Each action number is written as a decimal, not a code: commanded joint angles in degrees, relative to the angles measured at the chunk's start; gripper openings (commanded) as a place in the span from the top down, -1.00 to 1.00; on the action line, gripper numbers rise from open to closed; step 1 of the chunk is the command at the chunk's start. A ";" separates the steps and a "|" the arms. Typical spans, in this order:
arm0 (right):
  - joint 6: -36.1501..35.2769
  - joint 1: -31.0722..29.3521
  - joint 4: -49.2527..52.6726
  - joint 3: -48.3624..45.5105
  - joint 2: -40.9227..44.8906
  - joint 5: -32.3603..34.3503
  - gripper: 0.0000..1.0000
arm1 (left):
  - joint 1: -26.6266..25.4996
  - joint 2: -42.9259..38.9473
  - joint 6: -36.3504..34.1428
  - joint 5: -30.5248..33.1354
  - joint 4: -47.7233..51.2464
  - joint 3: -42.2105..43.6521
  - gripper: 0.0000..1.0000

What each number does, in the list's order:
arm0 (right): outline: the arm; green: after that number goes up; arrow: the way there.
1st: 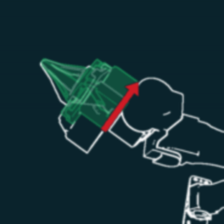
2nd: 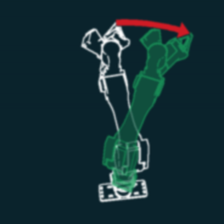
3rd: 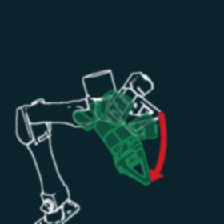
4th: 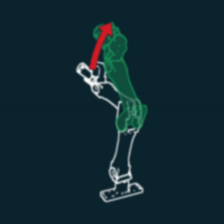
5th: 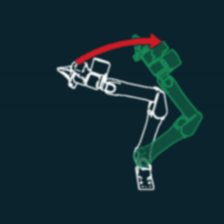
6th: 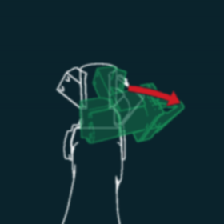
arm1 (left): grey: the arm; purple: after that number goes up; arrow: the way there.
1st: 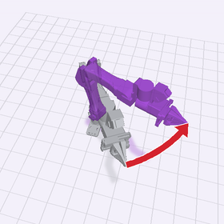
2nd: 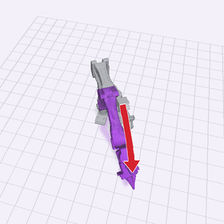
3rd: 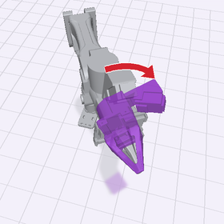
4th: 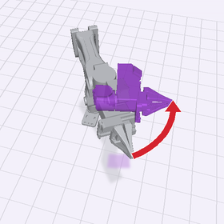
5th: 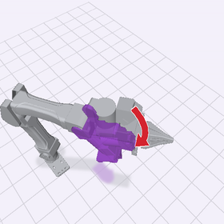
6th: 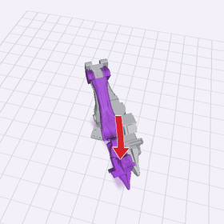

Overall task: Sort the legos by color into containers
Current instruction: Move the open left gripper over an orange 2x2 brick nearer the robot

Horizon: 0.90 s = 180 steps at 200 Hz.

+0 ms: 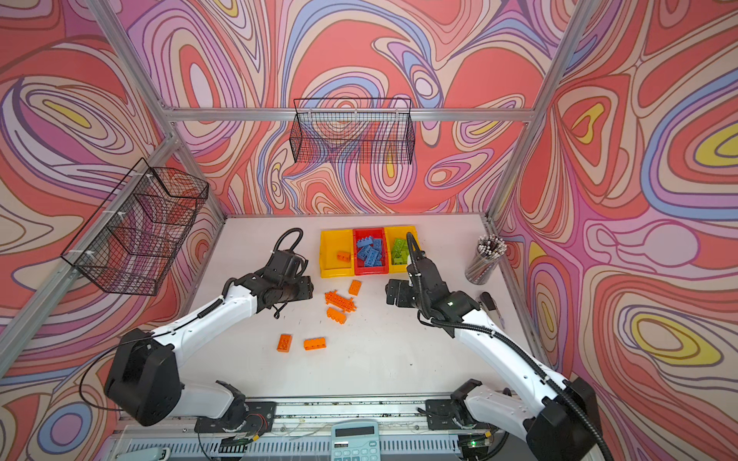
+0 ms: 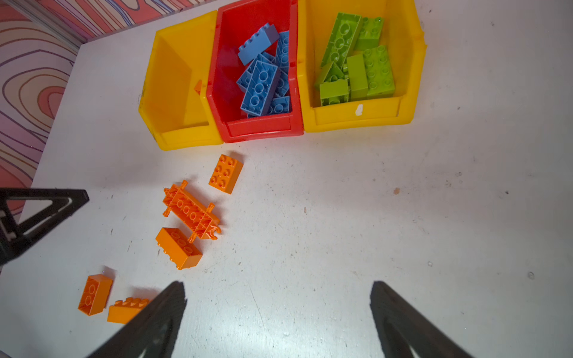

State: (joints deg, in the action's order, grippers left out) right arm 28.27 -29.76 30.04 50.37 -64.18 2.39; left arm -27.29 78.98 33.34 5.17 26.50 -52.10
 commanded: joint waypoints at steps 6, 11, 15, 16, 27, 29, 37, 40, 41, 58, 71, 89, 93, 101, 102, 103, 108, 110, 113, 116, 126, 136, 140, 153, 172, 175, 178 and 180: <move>1.37 -1.06 -2.93 0.27 -0.76 -3.02 -0.96 | 0.13 -6.14 4.46 0.47 1.36 7.04 -0.28; 1.49 -1.32 -3.23 0.28 -0.92 -3.21 -0.97 | 0.02 -7.05 5.03 0.29 1.32 8.12 -0.28; 1.61 -1.62 -3.31 0.30 -1.01 -3.24 -0.96 | -0.06 -7.71 5.41 0.16 1.35 9.06 -0.28; 1.66 -1.71 -3.36 0.28 -1.06 -3.25 -0.96 | -0.10 -7.84 5.54 0.13 1.31 9.31 -0.27; 1.86 -2.56 -3.63 0.26 -1.15 -3.18 -0.96 | -0.23 -9.40 6.56 0.23 1.64 11.40 -0.28; 1.89 -2.71 -3.69 0.26 -1.17 -3.12 -0.96 | -0.22 -9.62 6.82 0.29 1.67 11.71 -0.27; 1.98 -3.34 -3.91 0.04 -1.08 -2.99 -0.96 | -0.38 -10.69 7.44 0.50 2.06 13.03 -0.28; 2.00 -3.57 -4.02 -0.11 -1.04 -2.91 -0.96 | -0.47 -11.05 7.66 0.57 2.27 13.47 -0.28; 1.98 -3.65 -4.07 -0.15 -0.99 -2.87 -0.97 | -0.48 -11.18 7.77 0.65 2.30 13.62 -0.28; 2.09 -4.08 -5.33 -1.66 -0.51 -2.95 -0.97 | -0.74 -13.25 9.28 1.47 3.79 15.30 -0.27; 2.20 -4.09 -6.94 -3.14 -1.02 -2.93 -0.96 | -1.08 -14.69 10.16 1.83 5.05 16.26 -0.28; 1.84 -4.08 -7.81 -2.44 -5.01 -3.79 -0.96 | -1.94 -16.78 11.49 2.54 6.65 17.32 -0.28; 1.51 -4.08 -7.83 -1.85 -6.25 -4.57 -0.96 | -2.10 -17.40 11.95 3.04 7.05 17.58 -0.27; 0.92 -4.12 -7.81 -0.60 -8.67 -6.17 -0.96 | -2.57 -18.73 12.81 3.92 7.95 18.47 -0.28; 0.87 -4.15 -7.85 -0.52 -8.94 -6.35 -0.96 | -2.67 -18.93 12.94 4.04 8.00 18.54 -0.28; 0.80 -4.16 -7.83 -0.31 -9.25 -6.48 -0.96 | -2.67 -19.12 13.04 4.09 8.02 18.58 -0.27; 0.54 -4.17 -7.94 0.36 -10.40 -7.13 -0.96 | -2.68 -20.02 13.58 4.27 8.37 19.33 -0.27; 0.44 -4.17 -7.97 0.65 -10.84 -7.25 -0.97 | -2.75 -20.36 13.76 4.35 8.63 19.58 -0.27; 0.32 -4.21 -8.08 1.07 -11.40 -7.59 -0.96 | -2.77 -20.95 14.11 4.40 8.93 19.92 -0.27; 0.18 -4.25 -8.24 1.31 -11.78 -7.78 -0.97 | -2.81 -21.57 14.35 4.48 9.14 20.31 -0.28; -0.28 -4.34 -8.91 2.19 -12.84 -8.28 -0.96 | -2.86 -23.83 15.28 4.85 10.62 21.40 -0.28; -0.56 -4.33 -9.55 2.81 -13.39 -8.28 -0.96 | -2.95 -26.16 16.02 5.39 11.84 21.94 -0.27; -0.71 -4.33 -9.63 3.16 -13.50 -8.16 -0.96 | -2.95 -27.10 16.24 5.57 12.17 23.92 -0.28; -0.85 -4.29 -9.59 3.78 -13.64 -8.12 -0.96 | -2.95 -29.84 17.14 6.13 13.20 25.67 -0.28; -0.85 -4.43 -9.81 3.55 -12.74 -8.21 -0.96 | -2.95 -31.90 17.55 5.70 14.01 26.86 -0.27; -0.81 -4.50 -9.77 3.54 -12.54 -8.09 -0.96 | -2.99 -32.03 17.57 5.57 14.08 27.01 -0.27; -0.77 -4.52 -9.73 3.47 -12.24 -8.00 -0.96 | -2.95 -32.12 17.55 5.56 14.25 27.09 -0.27; -0.72 -4.58 -9.69 3.43 -12.07 -7.95 -0.96 | -2.95 -32.20 17.55 5.49 14.27 27.17 -0.27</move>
State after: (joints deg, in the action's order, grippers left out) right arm 28.10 -33.85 21.76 52.66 -78.04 -5.23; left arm -30.02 48.25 48.47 9.34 36.75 -25.89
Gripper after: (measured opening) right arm 0.982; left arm 0.636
